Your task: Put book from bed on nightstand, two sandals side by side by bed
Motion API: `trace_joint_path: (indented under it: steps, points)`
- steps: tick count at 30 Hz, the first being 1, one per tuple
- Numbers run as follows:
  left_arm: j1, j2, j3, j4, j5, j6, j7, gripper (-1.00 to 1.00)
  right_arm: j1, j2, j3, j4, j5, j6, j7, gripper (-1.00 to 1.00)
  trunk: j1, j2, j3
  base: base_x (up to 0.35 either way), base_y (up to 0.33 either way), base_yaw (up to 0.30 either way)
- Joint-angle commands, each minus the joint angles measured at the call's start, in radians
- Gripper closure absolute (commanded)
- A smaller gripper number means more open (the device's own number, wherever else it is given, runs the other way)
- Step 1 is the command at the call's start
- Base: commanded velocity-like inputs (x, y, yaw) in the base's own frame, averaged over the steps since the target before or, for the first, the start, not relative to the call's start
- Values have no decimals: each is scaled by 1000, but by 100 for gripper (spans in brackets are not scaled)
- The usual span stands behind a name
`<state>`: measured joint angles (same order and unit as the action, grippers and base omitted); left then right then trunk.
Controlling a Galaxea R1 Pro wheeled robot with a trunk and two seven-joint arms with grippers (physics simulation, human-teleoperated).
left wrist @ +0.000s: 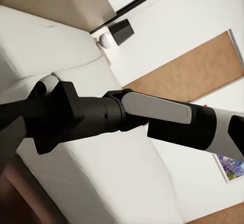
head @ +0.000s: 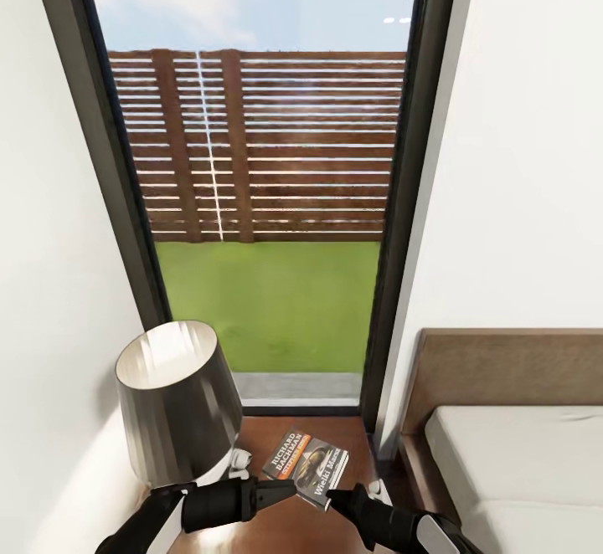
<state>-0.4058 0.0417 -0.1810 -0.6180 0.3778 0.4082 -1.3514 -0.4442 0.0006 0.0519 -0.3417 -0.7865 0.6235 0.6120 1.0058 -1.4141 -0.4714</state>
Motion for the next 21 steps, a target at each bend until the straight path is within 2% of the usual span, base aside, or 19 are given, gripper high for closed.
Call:
trace_joint_path:
  steps: [1, 21]
  points:
    - [-1, 1, -6, 0, 9, 11, 3, -100, -1, -1, 5, 0, -10, 4, -1, 100, 4, -8, -4, 0, 0, 0]
    - [-1, 1, -6, 1, 9, 11, 9, -100, -1, -1, 5, 0, -9, 3, -1, 100, 81, -148, -67, 0, 0, 0]
